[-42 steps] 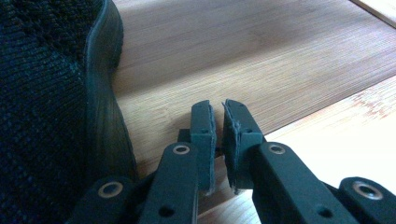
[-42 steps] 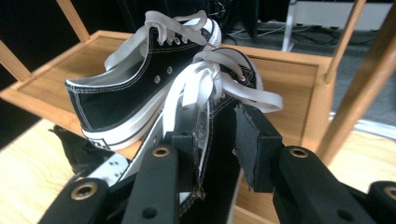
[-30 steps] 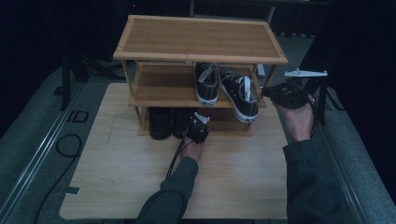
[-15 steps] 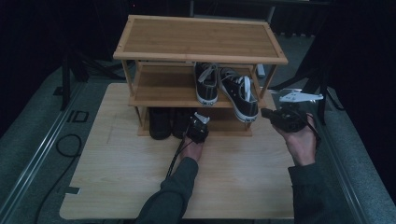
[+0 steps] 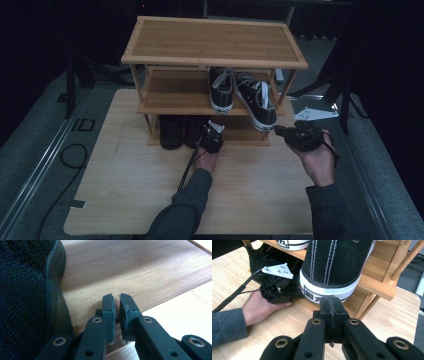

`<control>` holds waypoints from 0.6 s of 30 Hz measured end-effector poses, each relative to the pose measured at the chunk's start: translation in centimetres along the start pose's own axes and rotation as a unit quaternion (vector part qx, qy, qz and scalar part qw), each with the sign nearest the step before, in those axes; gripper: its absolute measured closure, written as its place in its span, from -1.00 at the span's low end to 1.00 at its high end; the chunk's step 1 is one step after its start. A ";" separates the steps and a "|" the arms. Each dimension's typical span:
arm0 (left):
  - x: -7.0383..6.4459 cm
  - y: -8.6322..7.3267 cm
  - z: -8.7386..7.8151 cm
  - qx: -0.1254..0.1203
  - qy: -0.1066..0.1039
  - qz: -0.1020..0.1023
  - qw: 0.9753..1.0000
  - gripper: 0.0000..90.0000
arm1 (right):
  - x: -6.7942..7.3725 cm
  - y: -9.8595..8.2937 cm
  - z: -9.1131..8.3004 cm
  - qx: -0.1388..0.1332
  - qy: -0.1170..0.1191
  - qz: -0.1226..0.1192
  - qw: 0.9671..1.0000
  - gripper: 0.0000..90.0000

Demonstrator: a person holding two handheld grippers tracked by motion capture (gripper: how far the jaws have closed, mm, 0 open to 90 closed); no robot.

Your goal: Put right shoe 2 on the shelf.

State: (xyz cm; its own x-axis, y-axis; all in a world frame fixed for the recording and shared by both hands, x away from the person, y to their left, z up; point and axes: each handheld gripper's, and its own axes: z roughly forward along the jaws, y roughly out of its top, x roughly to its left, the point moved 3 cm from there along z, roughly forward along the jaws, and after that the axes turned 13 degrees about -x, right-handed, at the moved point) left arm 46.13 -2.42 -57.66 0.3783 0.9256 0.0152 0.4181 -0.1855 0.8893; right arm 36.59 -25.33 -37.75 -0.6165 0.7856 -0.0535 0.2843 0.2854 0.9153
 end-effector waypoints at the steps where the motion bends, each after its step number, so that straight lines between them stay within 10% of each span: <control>1: 0.0 0.0 0.0 0.000 0.000 0.000 1.000 0.84 | 0.0 0.0 0.0 0.000 0.000 0.000 1.000 1.00; 18: 0.0 0.0 0.0 -0.001 0.000 -0.001 1.000 0.85 | 0.2 0.6 0.4 -0.003 -0.004 -0.009 1.000 1.00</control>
State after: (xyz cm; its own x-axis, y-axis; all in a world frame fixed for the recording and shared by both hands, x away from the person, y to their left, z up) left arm 46.14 -2.46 -57.66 0.3766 0.9263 0.0129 0.4173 -0.1820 0.8904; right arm 36.93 -24.76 -37.34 -0.6158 0.7846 -0.0728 0.2691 0.2962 0.9164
